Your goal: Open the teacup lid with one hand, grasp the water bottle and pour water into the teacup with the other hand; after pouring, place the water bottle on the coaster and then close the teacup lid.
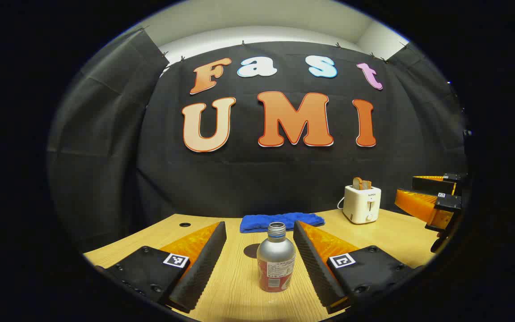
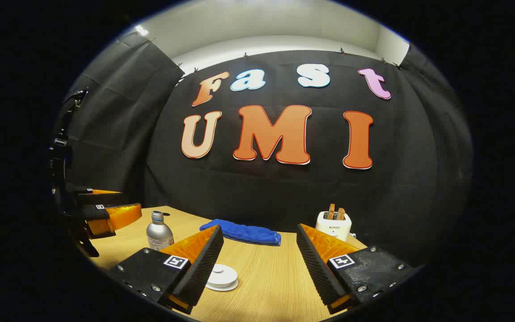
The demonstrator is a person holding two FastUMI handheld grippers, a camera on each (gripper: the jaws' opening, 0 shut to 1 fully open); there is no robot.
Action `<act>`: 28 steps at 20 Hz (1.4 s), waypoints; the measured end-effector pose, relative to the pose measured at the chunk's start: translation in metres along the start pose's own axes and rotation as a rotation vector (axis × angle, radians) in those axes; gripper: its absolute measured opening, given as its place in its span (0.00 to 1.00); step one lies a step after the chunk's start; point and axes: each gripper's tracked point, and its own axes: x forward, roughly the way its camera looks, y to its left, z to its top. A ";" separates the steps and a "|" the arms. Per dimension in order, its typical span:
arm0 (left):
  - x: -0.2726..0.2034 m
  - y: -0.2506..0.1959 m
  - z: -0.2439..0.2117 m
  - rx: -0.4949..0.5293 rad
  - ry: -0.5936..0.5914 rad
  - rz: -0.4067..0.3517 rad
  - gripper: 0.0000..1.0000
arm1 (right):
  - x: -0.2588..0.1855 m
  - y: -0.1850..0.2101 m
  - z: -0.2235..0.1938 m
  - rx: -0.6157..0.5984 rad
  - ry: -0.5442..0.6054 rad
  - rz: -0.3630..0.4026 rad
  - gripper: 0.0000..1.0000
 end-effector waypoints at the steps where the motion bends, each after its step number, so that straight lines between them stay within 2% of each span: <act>1: -0.001 0.000 0.001 0.000 0.000 0.000 0.96 | 0.000 0.000 0.000 -0.001 0.000 -0.001 0.98; 4: 0.000 0.002 -0.002 -0.005 0.002 0.004 0.98 | 0.000 0.000 0.000 -0.002 0.000 0.004 0.98; 12: 0.001 0.006 -0.002 -0.006 -0.001 0.015 0.96 | 0.000 0.000 -0.002 -0.010 0.009 0.009 0.98; 13: 0.001 0.006 -0.002 -0.006 -0.002 0.015 1.00 | 0.000 0.000 -0.002 -0.011 0.009 0.008 0.98; 14: 0.000 0.006 -0.001 -0.006 -0.003 0.015 0.96 | 0.000 0.000 -0.002 -0.010 0.009 0.009 0.98; 15: 0.000 0.006 -0.001 -0.006 -0.004 0.015 1.00 | 0.000 0.000 -0.002 -0.009 0.011 0.009 0.98; 16: 0.001 0.006 -0.002 -0.005 -0.004 0.014 0.96 | 0.001 0.000 -0.003 -0.007 0.013 0.009 0.98; 17: 0.001 0.007 -0.001 -0.005 -0.004 0.014 1.00 | 0.001 0.000 -0.004 -0.006 0.015 0.010 0.98; 18: 0.002 0.007 -0.002 -0.006 -0.004 0.014 0.96 | 0.001 0.000 -0.005 -0.006 0.018 0.010 0.98; 19: 0.001 0.007 -0.002 -0.005 -0.002 0.014 0.98 | 0.002 0.001 -0.007 -0.006 0.024 0.011 0.98; 22: -0.001 0.011 -0.006 0.004 0.003 0.022 0.96 | 0.006 0.001 -0.016 0.000 0.051 0.020 0.98; 23: -0.001 0.011 -0.007 0.007 0.003 0.023 0.98 | 0.010 0.005 -0.021 0.002 0.063 0.029 0.96; 28: -0.004 0.016 -0.014 0.011 0.014 0.027 0.96 | 0.028 0.026 -0.052 -0.006 0.148 0.071 0.96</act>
